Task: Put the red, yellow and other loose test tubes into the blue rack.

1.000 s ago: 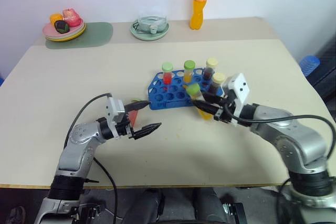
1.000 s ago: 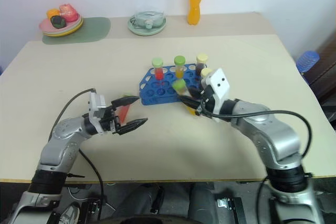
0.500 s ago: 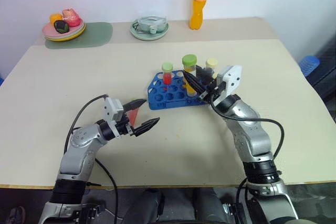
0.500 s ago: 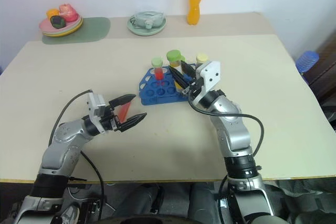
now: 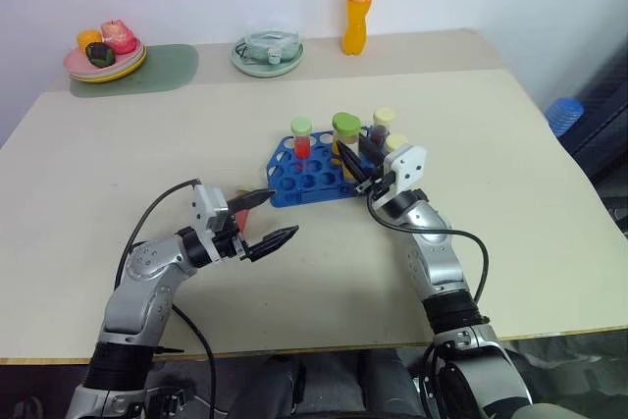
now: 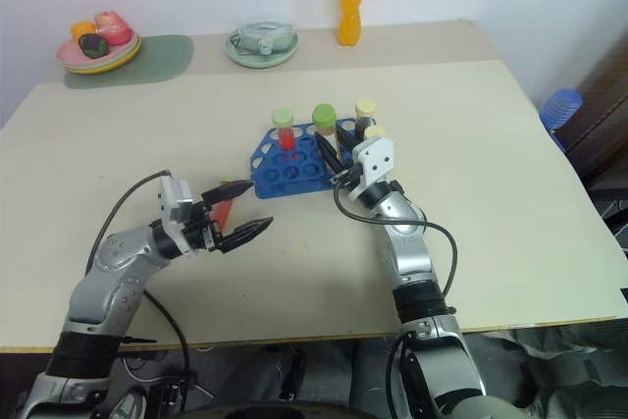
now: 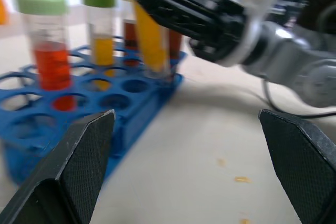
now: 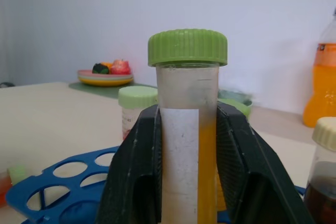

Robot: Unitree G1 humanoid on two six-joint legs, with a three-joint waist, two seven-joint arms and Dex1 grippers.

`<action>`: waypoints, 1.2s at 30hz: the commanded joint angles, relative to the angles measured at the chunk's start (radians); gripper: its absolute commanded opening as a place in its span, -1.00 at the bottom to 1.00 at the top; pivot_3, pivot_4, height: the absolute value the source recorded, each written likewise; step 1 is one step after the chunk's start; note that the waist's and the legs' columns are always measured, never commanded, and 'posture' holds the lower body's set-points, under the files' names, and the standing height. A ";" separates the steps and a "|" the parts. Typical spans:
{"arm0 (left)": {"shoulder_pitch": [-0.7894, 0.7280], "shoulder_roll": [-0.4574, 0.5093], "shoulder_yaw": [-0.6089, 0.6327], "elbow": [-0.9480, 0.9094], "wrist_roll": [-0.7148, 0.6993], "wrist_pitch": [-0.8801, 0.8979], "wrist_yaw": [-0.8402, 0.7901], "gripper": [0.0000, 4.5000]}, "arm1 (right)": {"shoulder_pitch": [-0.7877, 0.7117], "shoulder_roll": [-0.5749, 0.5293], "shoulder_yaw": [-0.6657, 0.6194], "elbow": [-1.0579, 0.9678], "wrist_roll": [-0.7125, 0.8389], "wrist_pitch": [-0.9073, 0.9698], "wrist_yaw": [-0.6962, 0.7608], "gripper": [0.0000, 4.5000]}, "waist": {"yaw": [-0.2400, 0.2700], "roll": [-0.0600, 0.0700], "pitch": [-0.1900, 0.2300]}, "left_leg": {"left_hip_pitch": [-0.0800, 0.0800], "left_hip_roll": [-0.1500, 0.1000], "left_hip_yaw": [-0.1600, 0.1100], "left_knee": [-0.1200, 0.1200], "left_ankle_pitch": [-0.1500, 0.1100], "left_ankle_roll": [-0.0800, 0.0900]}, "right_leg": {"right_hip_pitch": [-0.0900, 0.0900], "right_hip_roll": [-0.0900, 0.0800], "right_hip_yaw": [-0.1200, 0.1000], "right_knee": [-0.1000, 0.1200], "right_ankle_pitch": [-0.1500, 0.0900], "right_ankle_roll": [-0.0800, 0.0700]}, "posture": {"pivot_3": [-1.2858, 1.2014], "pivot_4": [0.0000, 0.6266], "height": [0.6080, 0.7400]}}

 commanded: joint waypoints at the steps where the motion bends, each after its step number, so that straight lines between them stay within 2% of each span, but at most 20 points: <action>1: 0.023 0.034 0.048 -0.039 -0.036 0.003 -0.028 1.00 | -0.026 0.015 -0.009 0.037 -0.002 -0.044 -0.010 -0.64 | 0.000 0.000 0.000 | 0.000 0.000 0.000 0.000 0.000 0.000 | 0.000 0.000 0.000 0.000 0.000 0.000 | 0.03 -0.52 1.00; 12: 0.031 0.054 0.064 -0.048 -0.031 0.013 -0.003 1.00 | -0.045 0.036 -0.012 0.102 0.007 -0.078 -0.001 -0.64 | 0.001 0.001 0.000 | 0.002 0.001 0.000 0.000 0.000 -0.001 | 0.001 0.002 0.001 0.000 0.001 -0.001 | 0.03 -0.52 1.00; 17: 0.027 0.053 0.063 -0.055 -0.034 0.018 0.006 1.00 | -0.038 0.039 -0.025 0.095 0.056 -0.054 0.042 -0.64 | 0.001 0.001 0.000 | 0.002 0.002 0.000 0.000 0.000 -0.001 | 0.001 0.002 0.001 0.000 0.001 -0.001 | 0.03 -0.52 1.00; 19: 0.027 0.053 0.063 -0.057 -0.036 0.019 0.009 1.00 | -0.038 0.033 -0.024 0.095 0.047 -0.067 0.042 -0.18 | 0.001 0.001 0.000 | 0.002 0.002 0.000 0.000 0.000 -0.001 | 0.001 0.002 0.001 0.000 0.001 -0.001 | 0.03 -0.52 1.00; 21: 0.028 0.052 0.063 -0.059 -0.035 0.021 0.013 1.00 | -0.039 0.027 -0.025 0.096 0.022 -0.087 0.023 0.19 | 0.001 0.001 0.001 | 0.002 0.002 0.000 0.000 0.000 -0.001 | 0.001 0.002 0.001 0.000 0.001 -0.001 | 0.03 -0.52 1.00; 24: 0.026 0.048 0.063 -0.059 -0.034 0.024 0.019 1.00 | -0.036 0.014 -0.025 0.105 -0.026 -0.125 -0.015 0.93 | 0.001 0.002 0.001 | 0.002 0.002 0.001 0.000 -0.001 -0.001 | 0.001 0.003 0.001 0.000 0.001 -0.001 | 0.03 -0.52 1.00; 25: 0.025 0.047 0.063 -0.058 -0.033 0.024 0.021 1.00 | -0.033 0.009 -0.024 0.105 -0.033 -0.132 -0.016 0.99 | 0.002 0.002 0.001 | 0.002 0.002 0.001 0.000 -0.001 -0.001 | 0.001 0.003 0.001 0.000 0.001 -0.001 | 0.03 -0.52 1.00; 33: 0.017 0.031 0.072 -0.062 -0.051 0.044 0.061 1.00 | 0.052 -0.063 0.000 -0.022 -0.021 -0.079 0.047 0.99 | 0.006 0.002 0.001 | 0.002 0.002 0.001 0.000 -0.001 -0.001 | 0.001 0.003 0.001 0.000 0.001 -0.001 | 0.03 -0.52 1.00; 36: 0.010 0.015 0.094 -0.088 -0.083 0.097 0.130 1.00 | 0.110 -0.121 0.005 -0.118 -0.017 -0.016 0.081 0.99 | 0.007 0.002 0.001 | 0.002 0.002 0.001 0.000 -0.001 -0.001 | 0.001 0.003 0.001 0.000 0.001 -0.001 | 0.03 -0.52 1.00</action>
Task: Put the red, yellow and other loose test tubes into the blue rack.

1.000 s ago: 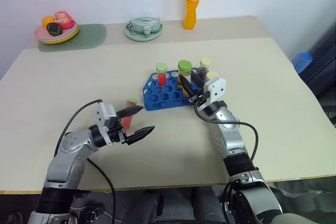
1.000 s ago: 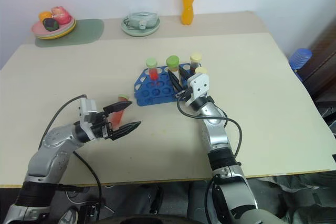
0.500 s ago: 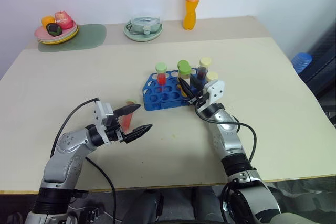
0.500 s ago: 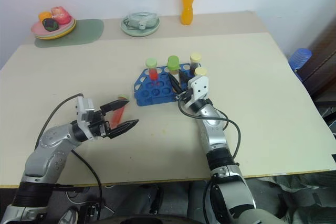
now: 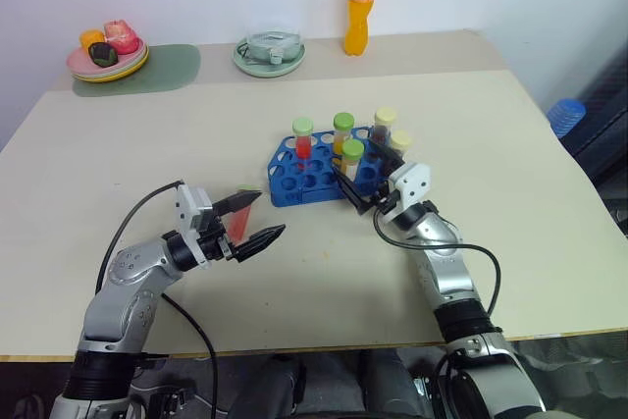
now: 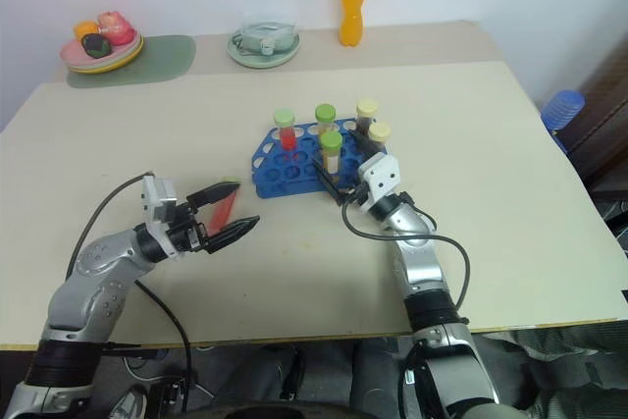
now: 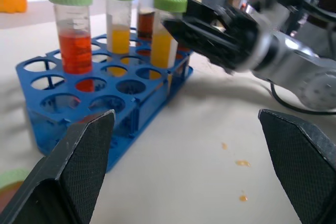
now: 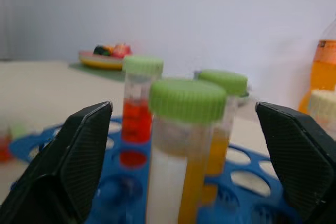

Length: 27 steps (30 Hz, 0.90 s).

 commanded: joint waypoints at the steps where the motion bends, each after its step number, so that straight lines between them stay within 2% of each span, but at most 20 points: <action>1: -0.017 -0.016 0.056 -0.075 -0.057 0.075 0.098 1.00 | 0.067 -0.072 0.001 -0.158 0.023 0.070 0.049 0.99 | 0.000 0.000 0.000 | 0.000 0.000 0.000 0.000 0.000 0.000 | 0.000 0.000 0.000 0.000 0.000 0.000 | 0.03 -0.52 1.00; 3: -0.028 -0.030 0.076 -0.112 -0.073 0.138 0.191 1.00 | 0.133 -0.138 -0.005 -0.253 0.046 0.125 0.098 0.99 | 0.011 0.001 0.000 | 0.000 0.000 0.000 0.000 0.000 0.000 | 0.000 0.000 0.000 0.000 0.000 0.000 | 0.03 -0.52 1.00; 7: -0.083 -0.023 0.112 -0.207 -0.064 0.391 0.478 1.00 | 0.272 -0.320 -0.059 -0.472 0.144 0.270 0.198 0.99 | 0.028 0.001 0.000 | -0.002 0.000 0.000 0.001 -0.001 0.000 | 0.000 0.000 0.000 -0.001 0.000 0.000 | 0.03 -0.52 1.00; 10: -0.142 -0.047 0.158 -0.238 -0.139 0.537 0.603 1.00 | 0.317 -0.437 -0.128 -0.571 0.241 0.354 0.270 0.99 | 0.027 0.001 0.000 | -0.002 0.001 0.000 0.002 0.000 0.000 | 0.000 0.000 0.001 -0.001 0.000 0.000 | 0.03 -0.52 1.00; 13: -0.230 -0.035 0.191 -0.252 -0.186 0.826 0.782 1.00 | 0.333 -0.527 -0.180 -0.636 0.343 0.439 0.345 0.99 | 0.027 0.001 0.000 | -0.001 0.002 0.001 0.002 0.000 0.000 | 0.000 0.001 0.001 -0.001 0.000 0.000 | 0.03 -0.52 1.00; 16: -0.367 -0.021 0.215 -0.216 -0.254 1.110 0.848 1.00 | 0.316 -0.570 -0.218 -0.675 0.429 0.512 0.384 0.99 | 0.028 -0.001 0.001 | -0.001 0.002 0.000 0.002 0.000 0.000 | 0.000 0.001 0.001 -0.001 0.000 0.000 | 0.03 -0.52 1.00; 19: -0.489 -0.032 0.235 -0.152 -0.236 1.320 0.880 1.00 | 0.289 -0.570 -0.237 -0.693 0.485 0.560 0.389 0.99 | 0.029 -0.001 0.001 | -0.002 0.002 0.001 0.003 0.000 0.000 | 0.000 0.001 0.001 -0.001 0.000 0.000 | 0.03 -0.52 1.00; 22: -0.530 -0.026 0.208 -0.129 -0.233 1.392 0.914 1.00 | 0.286 -0.565 -0.233 -0.716 0.514 0.590 0.406 0.99 | 0.026 -0.001 0.001 | -0.002 0.002 0.000 0.002 0.000 0.000 | 0.000 0.001 0.000 -0.001 0.000 0.000 | 0.03 -0.52 1.00; 27: -0.582 -0.047 0.153 -0.017 -0.276 1.396 1.055 1.00 | 0.283 -0.554 -0.228 -0.740 0.544 0.627 0.419 0.99 | 0.032 -0.001 0.001 | -0.003 0.002 0.000 0.002 -0.001 -0.001 | -0.001 0.001 0.000 -0.001 0.000 0.000 | 0.03 -0.52 1.00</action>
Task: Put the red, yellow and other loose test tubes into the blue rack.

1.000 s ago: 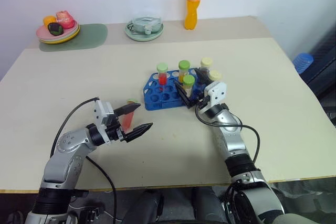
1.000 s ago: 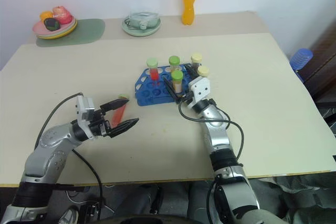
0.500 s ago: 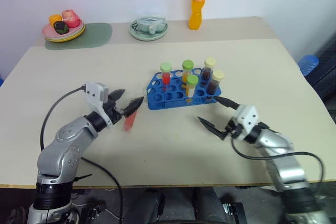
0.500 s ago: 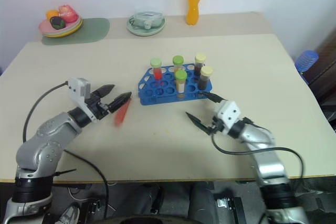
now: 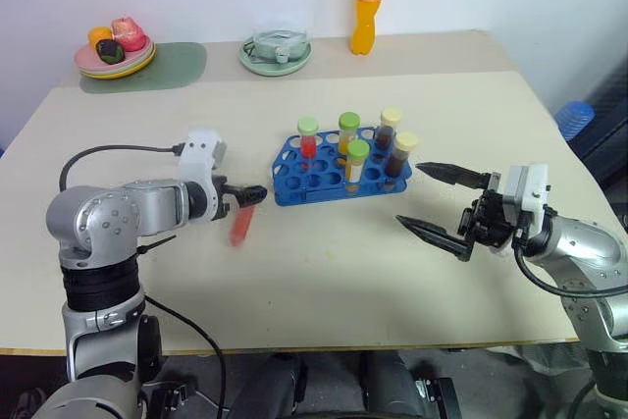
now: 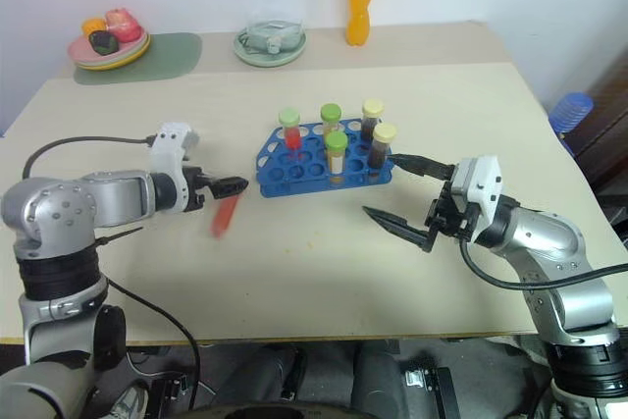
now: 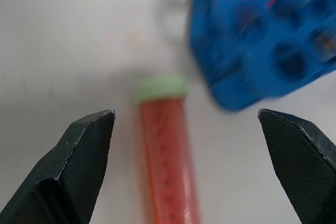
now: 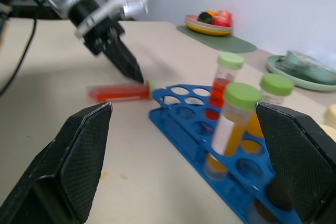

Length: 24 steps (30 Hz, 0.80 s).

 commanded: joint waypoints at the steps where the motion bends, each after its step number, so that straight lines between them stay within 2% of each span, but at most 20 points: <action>1: -0.058 -0.011 -0.012 0.058 -0.044 0.008 0.105 1.00 | -0.010 0.003 -0.020 -0.049 0.042 0.020 0.012 0.99 | 0.005 0.000 0.000 | 0.000 0.000 0.000 0.000 0.000 0.000 | 0.000 0.000 0.000 0.000 0.000 0.000 | 0.03 -0.52 1.00; 6: -0.101 -0.023 -0.033 0.136 -0.086 0.008 0.210 1.00 | -0.013 0.000 -0.026 -0.054 0.058 0.044 0.026 0.99 | 0.017 0.000 0.000 | 0.000 0.000 0.000 0.001 0.000 0.000 | 0.000 0.000 0.000 0.000 0.000 0.000 | 0.03 -0.52 1.00; 18: -0.168 -0.075 -0.060 0.291 -0.107 0.008 0.349 1.00 | 0.016 0.000 -0.044 -0.068 0.048 0.041 0.034 0.99 | 0.026 -0.001 0.000 | 0.000 0.000 0.001 0.001 0.000 0.000 | 0.000 0.000 0.000 0.001 0.000 0.000 | 0.03 -0.52 1.00; 21: -0.179 -0.085 -0.051 0.330 -0.131 0.008 0.381 0.64 | 0.025 0.000 -0.049 -0.072 0.044 0.039 0.032 1.00 | 0.027 0.000 -0.001 | 0.001 0.000 0.001 0.002 0.000 0.000 | 0.001 0.000 0.000 0.001 0.000 0.000 | 0.03 -0.52 1.00; 24: -0.184 -0.093 -0.035 0.370 -0.167 0.008 0.427 0.01 | 0.031 -0.001 -0.053 -0.075 0.041 0.038 0.032 1.00 | 0.027 0.000 -0.001 | 0.001 0.000 0.001 0.002 0.000 0.000 | 0.001 0.000 0.000 0.001 0.000 0.000 | 0.03 -0.52 1.00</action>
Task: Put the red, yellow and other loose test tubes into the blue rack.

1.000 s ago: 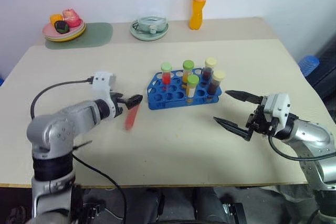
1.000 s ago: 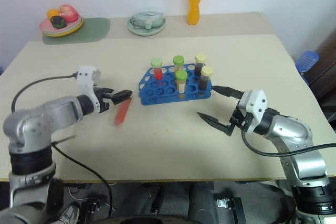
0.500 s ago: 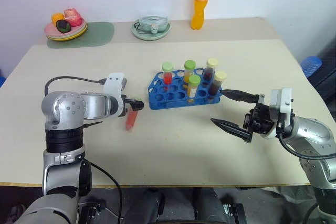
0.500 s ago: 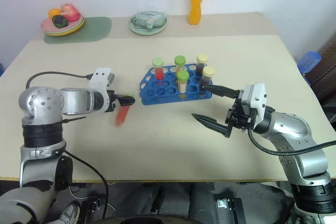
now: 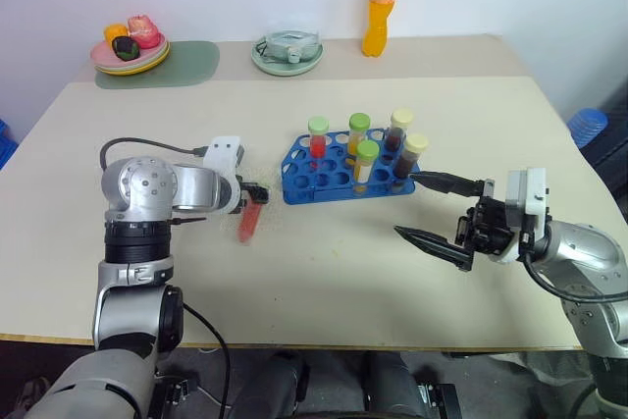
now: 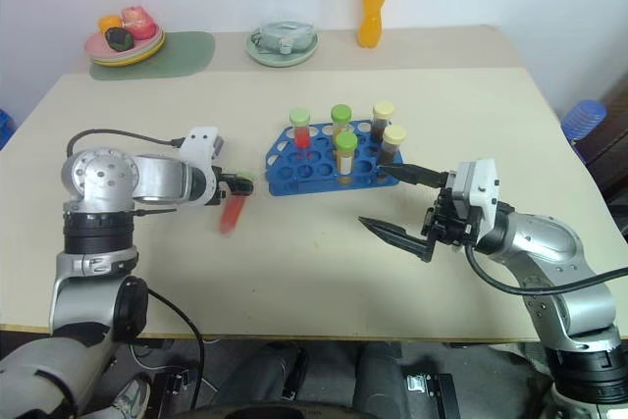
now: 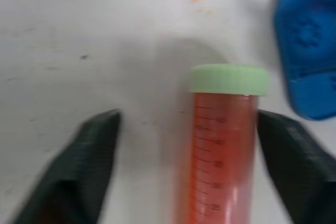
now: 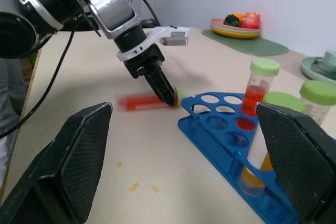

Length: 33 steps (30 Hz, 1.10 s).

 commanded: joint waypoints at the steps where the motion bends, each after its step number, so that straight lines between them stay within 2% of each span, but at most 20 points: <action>1: -0.008 -0.021 0.019 0.048 -0.068 0.009 0.049 -0.23 | 0.003 -0.003 -0.037 -0.045 0.004 -0.016 0.001 1.00 | 0.000 0.000 0.000 | 0.000 0.000 0.000 0.000 0.000 0.000 | 0.000 0.000 0.000 0.000 0.000 0.000 | 0.03 -0.52 1.00; 3: -0.009 -0.020 0.023 0.060 -0.091 0.009 0.073 -0.64 | 0.008 -0.004 -0.038 -0.044 0.001 -0.017 0.003 1.00 | 0.000 0.000 0.000 | 0.000 0.000 0.000 0.000 0.000 0.000 | 0.000 0.000 0.000 0.000 0.000 0.000 | 0.03 -0.52 1.00; 10: 0.004 0.007 0.043 0.058 -0.206 0.009 0.153 -0.66 | -0.004 0.002 -0.028 -0.028 -0.012 -0.023 0.007 1.00 | -0.002 0.000 0.000 | 0.000 0.000 0.000 0.000 0.000 0.000 | 0.000 0.000 0.000 0.000 0.000 0.000 | 0.03 -0.52 1.00; 13: 0.006 0.022 0.061 -0.001 -0.234 0.009 0.144 -0.66 | -0.012 0.005 -0.023 -0.016 -0.022 -0.030 0.010 1.00 | -0.003 0.000 0.000 | 0.000 0.000 0.000 0.000 0.000 0.000 | 0.000 0.000 0.000 0.000 0.000 0.000 | 0.03 -0.52 1.00; 16: 0.034 0.045 0.083 -0.142 -0.193 0.009 0.092 -0.66 | -0.022 0.010 -0.020 -0.006 -0.027 -0.032 0.009 1.00 | -0.004 -0.001 0.000 | -0.001 0.000 0.000 0.000 0.000 0.000 | -0.001 0.000 0.000 0.001 0.000 0.000 | 0.03 -0.52 1.00; 17: 0.067 0.090 0.067 -0.228 -0.176 -0.045 0.011 -0.66 | -0.026 0.013 -0.017 -0.001 -0.031 -0.034 0.009 1.00 | -0.005 -0.001 0.000 | -0.001 0.000 0.000 0.000 0.000 0.000 | -0.001 0.000 0.000 0.001 0.000 0.000 | 0.03 -0.52 1.00; 20: 0.211 0.191 -0.023 -0.468 0.013 -0.505 -0.411 -0.66 | -0.033 0.028 -0.009 0.010 -0.041 -0.038 0.003 1.00 | -0.015 0.000 0.000 | -0.001 0.001 0.003 -0.001 0.000 0.000 | -0.004 0.000 0.001 0.001 0.000 0.000 | 0.03 -0.52 1.00; 21: 0.245 0.209 -0.046 -0.497 0.056 -0.605 -0.523 -0.66 | -0.033 0.031 -0.009 0.012 -0.043 -0.040 0.004 1.00 | -0.015 0.000 0.000 | -0.001 0.002 0.003 -0.002 0.000 0.000 | -0.004 0.000 0.001 0.001 0.000 -0.001 | 0.03 -0.52 1.00; 22: 0.280 0.270 -0.115 -0.523 0.138 -0.678 -0.598 -0.66 | -0.033 0.032 -0.008 0.015 -0.046 -0.042 0.005 1.00 | -0.011 0.000 0.000 | -0.001 0.002 0.004 -0.002 0.000 -0.001 | -0.004 0.000 0.000 0.000 0.001 -0.002 | 0.03 -0.52 1.00; 23: 0.309 0.287 -0.154 -0.529 0.217 -0.774 -0.646 -0.66 | -0.032 0.036 -0.007 0.016 -0.049 -0.042 0.001 1.00 | -0.006 0.000 0.000 | -0.001 0.002 0.004 -0.002 0.000 -0.001 | -0.003 0.000 0.000 -0.001 0.001 -0.003 | 0.03 -0.52 1.00; 30: 0.370 0.166 -0.220 -0.460 0.443 -1.243 -0.858 -0.66 | 0.003 0.047 -0.018 0.012 -0.068 -0.040 -0.019 1.00 | 0.001 0.001 -0.001 | 0.000 0.003 0.004 -0.001 0.000 0.000 | 0.000 0.000 0.000 -0.004 0.002 -0.003 | 0.03 -0.52 1.00; 33: 0.380 0.072 -0.225 -0.386 0.471 -1.393 -0.926 -0.66 | 0.022 0.051 -0.030 -0.001 -0.065 -0.036 -0.037 1.00 | -0.001 0.001 -0.001 | 0.000 0.003 0.004 -0.001 0.000 0.000 | 0.000 0.000 0.000 -0.004 0.002 -0.003 | 0.03 -0.52 1.00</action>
